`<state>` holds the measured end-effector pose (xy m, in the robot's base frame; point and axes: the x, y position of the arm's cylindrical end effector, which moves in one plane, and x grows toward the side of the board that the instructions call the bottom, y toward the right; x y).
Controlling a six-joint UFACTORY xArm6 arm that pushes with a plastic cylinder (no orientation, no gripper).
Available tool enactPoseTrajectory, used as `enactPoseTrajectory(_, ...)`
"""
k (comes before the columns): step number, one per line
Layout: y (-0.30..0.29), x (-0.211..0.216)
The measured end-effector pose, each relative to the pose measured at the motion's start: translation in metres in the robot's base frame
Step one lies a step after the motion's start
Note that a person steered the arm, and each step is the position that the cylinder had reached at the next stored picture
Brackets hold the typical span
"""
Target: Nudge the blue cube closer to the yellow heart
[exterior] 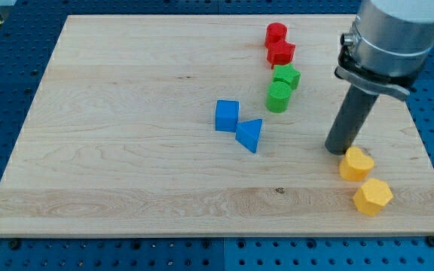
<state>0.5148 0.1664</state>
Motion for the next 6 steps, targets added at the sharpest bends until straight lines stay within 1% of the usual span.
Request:
enactPoseTrajectory(1,0.0,0.014)
enactPoseTrajectory(2,0.0,0.016)
enactPoseTrajectory(3,-0.016,0.004)
enactPoseTrajectory(4,-0.079,0.016)
enactPoseTrajectory(5,-0.14,0.057)
enactPoseTrajectory(6,-0.19,0.078)
